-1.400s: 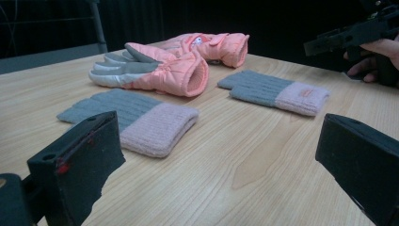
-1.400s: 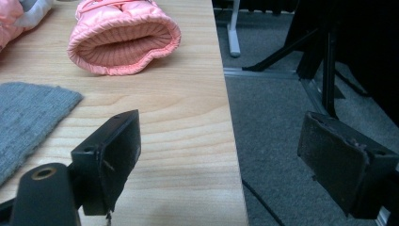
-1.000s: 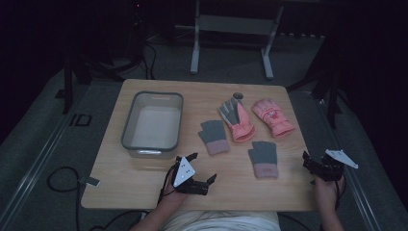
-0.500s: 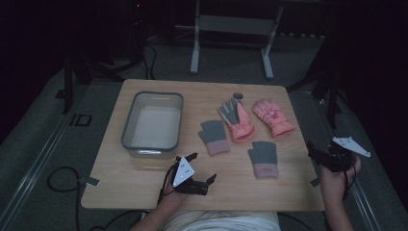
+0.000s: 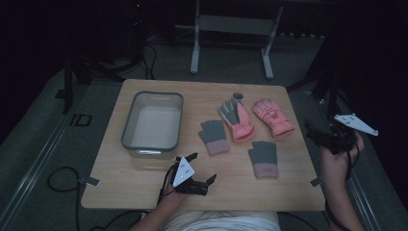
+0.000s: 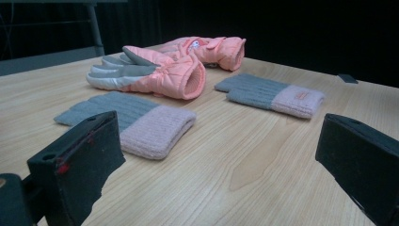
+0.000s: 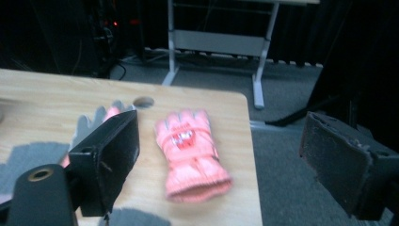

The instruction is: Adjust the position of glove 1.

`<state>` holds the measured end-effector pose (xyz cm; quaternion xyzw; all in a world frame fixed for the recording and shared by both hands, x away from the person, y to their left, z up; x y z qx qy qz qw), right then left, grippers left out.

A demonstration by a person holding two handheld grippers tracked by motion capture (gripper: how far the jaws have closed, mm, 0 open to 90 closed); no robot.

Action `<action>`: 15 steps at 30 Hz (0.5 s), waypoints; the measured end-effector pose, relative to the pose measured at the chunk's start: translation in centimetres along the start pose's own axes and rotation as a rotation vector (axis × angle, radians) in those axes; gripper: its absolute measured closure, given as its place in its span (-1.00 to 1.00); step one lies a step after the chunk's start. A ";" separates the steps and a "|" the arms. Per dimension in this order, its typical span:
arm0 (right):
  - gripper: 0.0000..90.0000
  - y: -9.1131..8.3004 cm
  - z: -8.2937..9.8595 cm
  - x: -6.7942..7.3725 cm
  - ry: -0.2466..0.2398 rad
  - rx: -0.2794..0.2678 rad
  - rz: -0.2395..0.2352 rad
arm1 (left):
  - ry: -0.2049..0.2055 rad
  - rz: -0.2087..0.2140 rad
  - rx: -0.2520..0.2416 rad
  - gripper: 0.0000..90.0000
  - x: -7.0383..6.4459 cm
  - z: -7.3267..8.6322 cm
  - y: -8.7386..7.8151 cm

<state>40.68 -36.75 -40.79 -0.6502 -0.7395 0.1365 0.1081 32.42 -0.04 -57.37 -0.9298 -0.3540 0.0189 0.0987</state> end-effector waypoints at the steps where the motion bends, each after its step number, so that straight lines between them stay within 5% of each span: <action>1: -0.75 0.1 -0.4 0.3 -0.010 -0.004 -0.001 | -0.002 0.000 0.000 -0.99 0.0 0.0 0.0; 5: -0.77 0.4 -1.7 1.7 -0.052 -0.020 -0.016 | -0.001 0.001 -0.001 -0.99 0.0 0.0 0.0; 9: -0.77 0.9 -2.6 3.6 -0.090 -0.014 -0.082 | -0.004 0.002 -0.001 -0.99 0.0 0.0 0.0; 15: -0.57 1.6 -3.5 6.0 -0.158 -0.025 -0.132 | -0.004 0.004 -0.001 -0.99 0.0 0.0 0.0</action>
Point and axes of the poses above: each handheld gripper's, and its own axes: y roughly forward along the jaws, z roughly out of its underside, x roughly to its left, the point moved 7 cm from there along y, roughly forward along the jaws, and after that the axes turned 2 degrees about y, right-handed, at the moved point
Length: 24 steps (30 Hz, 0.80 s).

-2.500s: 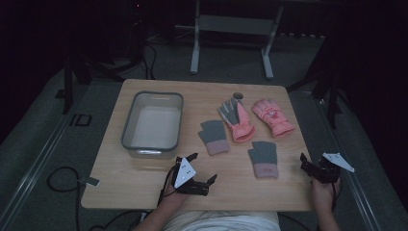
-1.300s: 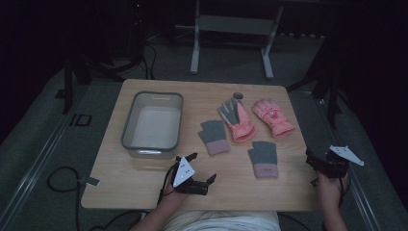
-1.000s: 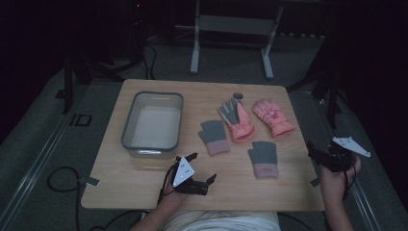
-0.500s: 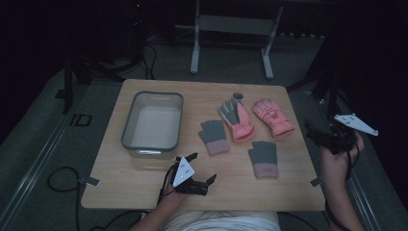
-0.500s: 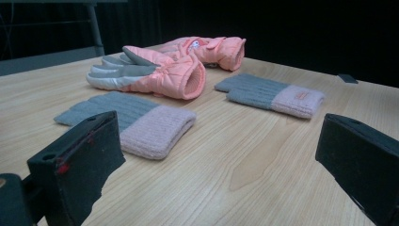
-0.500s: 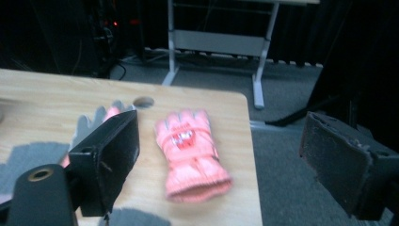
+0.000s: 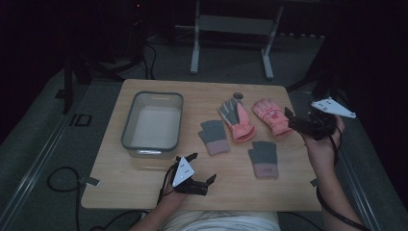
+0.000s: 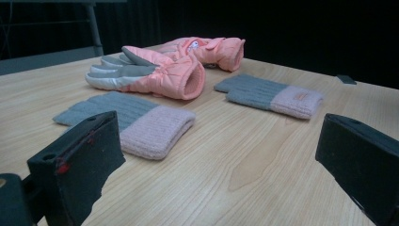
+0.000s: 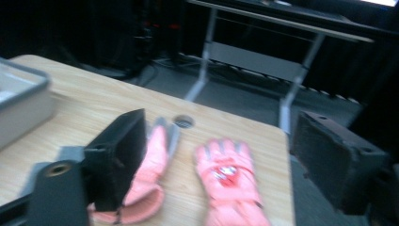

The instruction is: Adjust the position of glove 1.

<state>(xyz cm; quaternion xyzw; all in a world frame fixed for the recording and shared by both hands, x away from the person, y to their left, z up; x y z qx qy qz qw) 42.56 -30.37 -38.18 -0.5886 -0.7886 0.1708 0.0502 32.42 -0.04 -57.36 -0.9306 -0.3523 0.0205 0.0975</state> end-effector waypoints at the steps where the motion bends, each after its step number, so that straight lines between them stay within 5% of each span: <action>1: -0.57 0.2 -0.2 0.4 -0.005 -0.001 -0.012 | 0.000 0.002 0.000 -0.99 0.0 0.0 0.0; 11: -0.46 3.1 -1.2 6.5 -0.078 -0.007 -0.205 | 0.004 0.006 0.003 -0.99 0.0 0.0 0.0; 19: -0.34 5.5 -0.5 9.9 -0.148 0.037 -0.274 | 0.004 0.008 0.003 -0.99 0.0 0.0 0.0; 24: -0.27 6.9 0.1 11.3 -0.140 0.061 -0.330 | 0.008 0.008 0.002 -0.99 0.0 0.0 0.0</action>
Point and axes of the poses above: each handheld gripper's, and its own axes: y roughly forward along the jaws, z roughly out of its underside, x roughly to its left, the point moved 7 cm from there along y, roughly forward along the jaws, and after that the axes turned 2 degrees about y, right-handed, at the moved point
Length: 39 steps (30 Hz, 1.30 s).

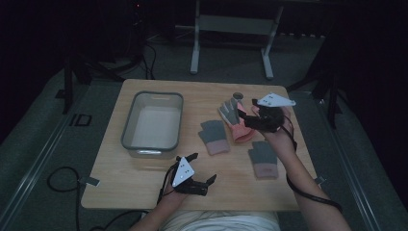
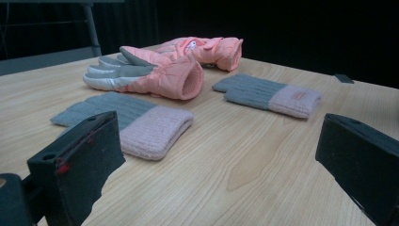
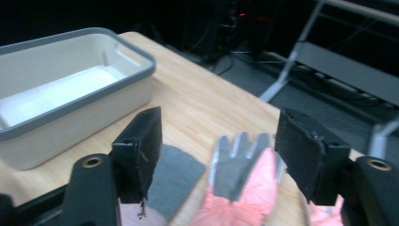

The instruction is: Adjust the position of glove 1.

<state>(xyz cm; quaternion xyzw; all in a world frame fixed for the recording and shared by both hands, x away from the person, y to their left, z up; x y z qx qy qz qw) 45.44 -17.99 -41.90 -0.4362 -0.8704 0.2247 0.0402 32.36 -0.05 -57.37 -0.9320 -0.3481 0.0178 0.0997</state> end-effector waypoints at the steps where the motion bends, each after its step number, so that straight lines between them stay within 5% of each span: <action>1: -0.25 0.4 0.1 0.2 0.001 0.004 -0.007 | 0.000 0.000 -0.002 -0.99 0.0 0.0 0.0; 14: 0.17 5.3 2.8 3.1 -0.036 0.077 -0.133 | 0.001 0.002 -0.002 -0.99 -0.1 0.0 0.0; 22: 0.36 8.9 6.2 4.2 -0.031 0.183 -0.229 | 0.003 0.005 -0.004 -0.99 -0.1 0.0 0.0; 32: 0.40 12.8 10.4 4.5 0.062 0.329 -0.183 | 0.002 0.005 -0.005 -0.99 -0.1 0.0 0.0; 37: 0.41 13.8 11.4 4.9 0.073 0.368 -0.150 | 0.003 0.004 -0.007 -0.99 -0.1 0.0 0.0; 39: 0.37 14.4 12.2 5.4 0.042 0.403 -0.125 | 0.004 0.005 -0.007 -0.99 -0.1 0.0 0.0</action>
Point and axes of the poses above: each handheld gripper's, and its own axes: y roughly forward along the jaws, z roughly out of its underside, x roughly to its left, the point moved 7 cm from there along y, roughly forward along the jaws, and after that the axes turned 2 degrees about y, right-handed, at the moved point
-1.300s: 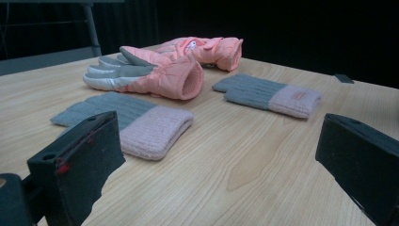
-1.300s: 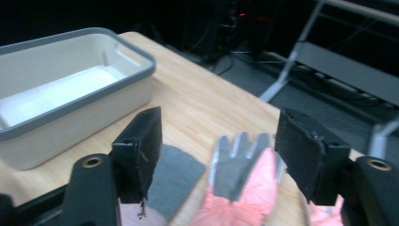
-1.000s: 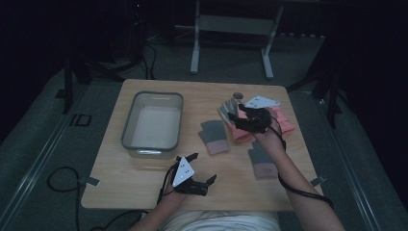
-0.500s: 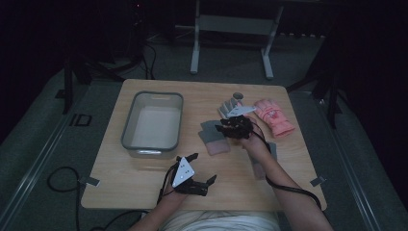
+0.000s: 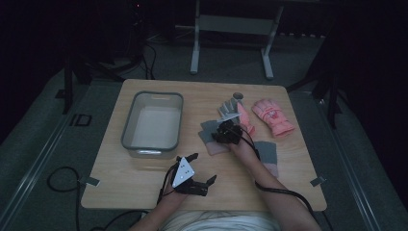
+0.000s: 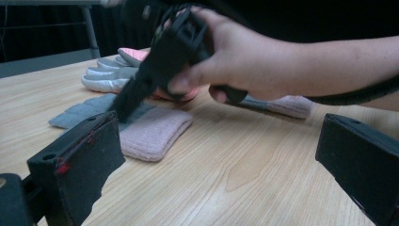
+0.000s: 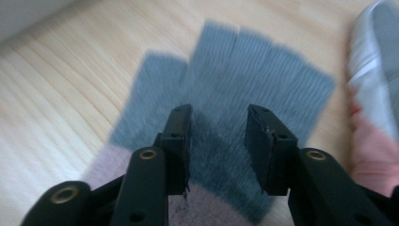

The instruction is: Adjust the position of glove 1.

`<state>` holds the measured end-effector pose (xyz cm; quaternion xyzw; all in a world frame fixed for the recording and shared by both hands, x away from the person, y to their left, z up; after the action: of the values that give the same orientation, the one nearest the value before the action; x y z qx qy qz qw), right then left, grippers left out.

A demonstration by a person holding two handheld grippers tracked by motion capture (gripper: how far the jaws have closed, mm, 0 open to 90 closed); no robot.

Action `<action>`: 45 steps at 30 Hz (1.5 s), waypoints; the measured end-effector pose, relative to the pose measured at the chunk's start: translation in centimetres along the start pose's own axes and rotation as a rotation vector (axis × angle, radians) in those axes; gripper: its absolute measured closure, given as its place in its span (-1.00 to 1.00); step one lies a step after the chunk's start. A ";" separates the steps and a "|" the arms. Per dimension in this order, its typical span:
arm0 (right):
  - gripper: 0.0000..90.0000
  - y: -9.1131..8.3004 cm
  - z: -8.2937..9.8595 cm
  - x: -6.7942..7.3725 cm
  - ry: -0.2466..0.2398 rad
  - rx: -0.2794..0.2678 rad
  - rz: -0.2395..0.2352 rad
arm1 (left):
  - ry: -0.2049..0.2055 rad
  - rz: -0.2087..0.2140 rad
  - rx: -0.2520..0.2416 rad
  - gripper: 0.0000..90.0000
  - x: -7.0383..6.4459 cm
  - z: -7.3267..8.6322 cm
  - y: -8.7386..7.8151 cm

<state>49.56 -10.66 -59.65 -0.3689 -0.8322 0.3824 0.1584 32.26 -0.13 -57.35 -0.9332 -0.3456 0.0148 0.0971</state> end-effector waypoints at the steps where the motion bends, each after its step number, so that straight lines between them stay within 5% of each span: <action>1: 0.41 0.0 0.0 0.1 -0.001 -0.008 0.008 | 0.000 0.000 0.000 -0.99 0.0 0.0 0.0; 6: 0.81 0.2 0.0 0.5 -0.001 -0.018 0.035 | 0.000 -0.002 -0.001 -0.99 0.0 0.0 0.0; 11: 0.92 -0.3 -0.8 0.9 0.073 -0.038 0.033 | -0.005 -0.004 -0.001 -0.99 0.0 0.0 0.0; 18: 0.93 -6.4 -3.9 2.3 0.132 -0.185 0.029 | -0.005 -0.003 -0.002 -0.99 0.0 0.0 -0.1; 23: 0.93 -10.5 -4.1 3.1 0.139 -0.241 0.067 | -0.007 -0.004 -0.003 -0.99 0.0 0.0 -0.1; 31: 0.93 -13.6 -0.8 3.7 0.213 -0.245 0.083 | -0.004 -0.023 -0.002 -0.99 0.2 0.0 -0.1; 36: 0.93 -13.9 2.0 4.6 0.238 -0.211 0.079 | -0.006 -0.022 -0.005 -0.99 0.2 0.0 -0.1; 45: 0.93 -13.4 5.6 4.1 0.265 -0.149 0.084 | -0.007 -0.016 -0.005 -0.99 0.2 0.0 -0.1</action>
<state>37.16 -16.42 -53.35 -0.4615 -0.8138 0.2738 0.2231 32.34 0.05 -57.32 -0.9305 -0.3536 0.0165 0.0935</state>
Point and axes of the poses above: each handheld gripper's, and its own axes: y roughly forward along the jaws, z roughly out of its underside, x roughly to its left, the point moved 7 cm from there along y, roughly forward along the jaws, and after that the axes turned 2 degrees about y, right-handed, at the moved point
